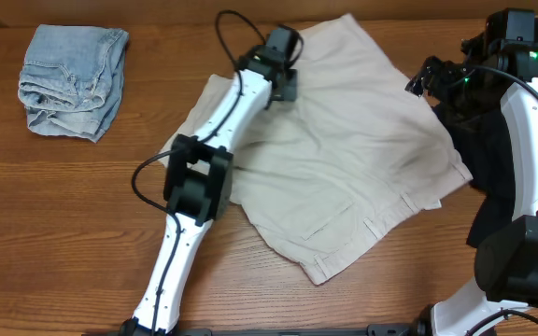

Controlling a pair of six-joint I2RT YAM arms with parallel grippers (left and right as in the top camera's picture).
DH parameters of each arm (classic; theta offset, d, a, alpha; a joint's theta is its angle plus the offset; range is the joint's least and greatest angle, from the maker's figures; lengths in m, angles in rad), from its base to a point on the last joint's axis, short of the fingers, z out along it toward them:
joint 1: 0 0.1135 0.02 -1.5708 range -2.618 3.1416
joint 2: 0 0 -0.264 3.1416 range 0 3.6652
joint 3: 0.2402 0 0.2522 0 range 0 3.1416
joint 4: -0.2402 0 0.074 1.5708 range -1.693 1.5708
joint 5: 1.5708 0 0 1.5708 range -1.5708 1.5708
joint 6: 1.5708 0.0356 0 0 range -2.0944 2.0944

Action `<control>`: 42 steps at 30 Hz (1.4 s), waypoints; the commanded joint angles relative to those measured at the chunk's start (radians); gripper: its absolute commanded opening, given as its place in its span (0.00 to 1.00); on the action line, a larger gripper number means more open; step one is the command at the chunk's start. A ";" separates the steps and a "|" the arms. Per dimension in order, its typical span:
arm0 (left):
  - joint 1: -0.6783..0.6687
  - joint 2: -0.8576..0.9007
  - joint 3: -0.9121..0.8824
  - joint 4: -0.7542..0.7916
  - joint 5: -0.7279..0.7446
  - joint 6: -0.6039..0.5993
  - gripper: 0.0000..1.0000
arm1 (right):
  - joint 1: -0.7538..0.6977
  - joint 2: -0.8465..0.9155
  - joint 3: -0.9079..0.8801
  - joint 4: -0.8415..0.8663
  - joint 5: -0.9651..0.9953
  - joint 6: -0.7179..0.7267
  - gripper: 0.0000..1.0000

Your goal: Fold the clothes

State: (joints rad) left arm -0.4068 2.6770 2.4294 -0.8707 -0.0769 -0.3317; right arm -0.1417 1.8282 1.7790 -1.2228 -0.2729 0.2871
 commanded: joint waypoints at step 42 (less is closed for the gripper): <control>0.342 -0.340 0.713 -0.637 0.183 0.174 0.94 | 0.244 0.404 -0.078 0.465 0.008 -0.139 0.89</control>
State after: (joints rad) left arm -0.0528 2.4828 3.0993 -1.5223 0.0784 -0.1753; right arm 0.0879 2.1986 1.7035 -0.7784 -0.2478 0.1875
